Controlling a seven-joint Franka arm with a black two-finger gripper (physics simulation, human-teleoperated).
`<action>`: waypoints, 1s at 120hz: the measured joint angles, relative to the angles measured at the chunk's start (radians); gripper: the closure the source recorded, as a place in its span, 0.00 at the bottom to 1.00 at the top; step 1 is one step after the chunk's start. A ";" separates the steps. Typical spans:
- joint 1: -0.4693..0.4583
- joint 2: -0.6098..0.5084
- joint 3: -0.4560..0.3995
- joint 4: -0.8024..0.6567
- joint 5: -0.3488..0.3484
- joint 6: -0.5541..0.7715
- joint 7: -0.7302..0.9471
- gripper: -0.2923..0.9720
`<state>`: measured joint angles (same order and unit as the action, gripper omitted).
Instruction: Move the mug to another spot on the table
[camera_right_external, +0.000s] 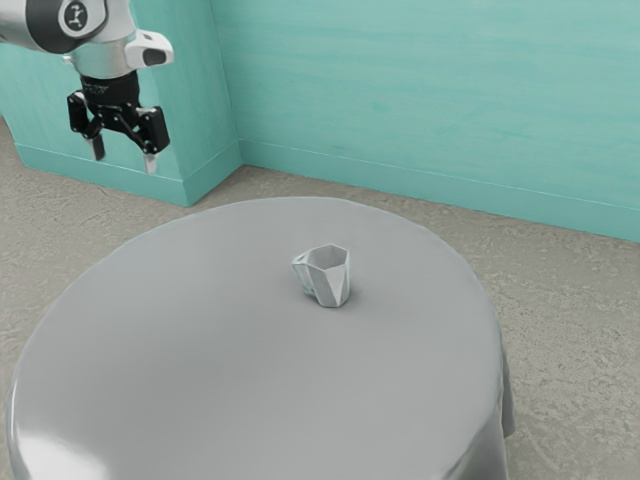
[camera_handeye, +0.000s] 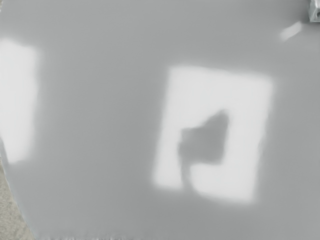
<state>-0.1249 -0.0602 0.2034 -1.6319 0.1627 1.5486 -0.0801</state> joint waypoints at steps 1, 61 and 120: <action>-0.001 0.000 -0.001 -0.001 0.000 0.000 -0.001 0.23; -0.067 0.017 0.001 -0.178 -0.083 0.183 -0.350 0.23; -0.127 0.169 0.007 -0.194 -0.242 0.387 -1.061 0.23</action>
<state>-0.2518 0.1086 0.2103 -1.8261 -0.0792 1.9356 -1.1415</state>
